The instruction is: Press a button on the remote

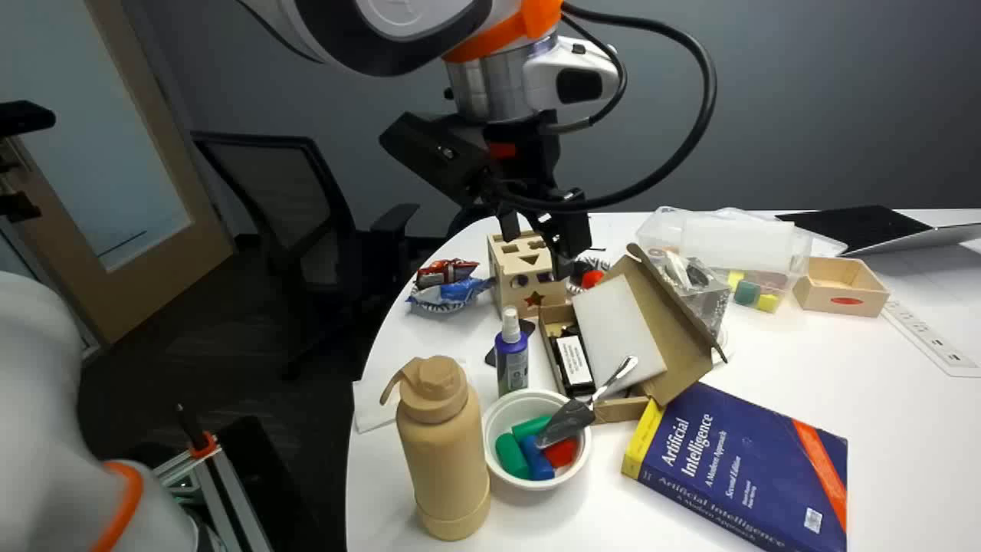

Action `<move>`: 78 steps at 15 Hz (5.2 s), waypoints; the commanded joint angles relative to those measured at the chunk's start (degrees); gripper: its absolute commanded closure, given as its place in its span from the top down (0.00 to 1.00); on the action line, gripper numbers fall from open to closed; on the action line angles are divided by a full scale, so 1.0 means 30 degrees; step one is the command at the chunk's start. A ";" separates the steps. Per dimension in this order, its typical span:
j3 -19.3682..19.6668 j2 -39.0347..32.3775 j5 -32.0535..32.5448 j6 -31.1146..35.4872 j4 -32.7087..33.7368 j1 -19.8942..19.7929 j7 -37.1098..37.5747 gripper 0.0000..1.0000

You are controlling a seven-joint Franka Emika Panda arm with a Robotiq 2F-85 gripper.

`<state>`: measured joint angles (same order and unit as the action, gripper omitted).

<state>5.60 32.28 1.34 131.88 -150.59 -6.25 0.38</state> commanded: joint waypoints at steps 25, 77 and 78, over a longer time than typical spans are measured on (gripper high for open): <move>-0.3891 -0.3555 -0.0712 0.2986 -0.0378 0.3151 0.2300 1.00; -0.6268 -2.0106 -0.2969 1.0768 0.7646 0.1088 -0.4049 0.00; -0.6197 -2.0191 -0.2875 1.0910 0.7661 0.1169 -0.3995 0.00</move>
<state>-13.23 -26.82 -7.88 163.05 -128.73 -3.31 -11.16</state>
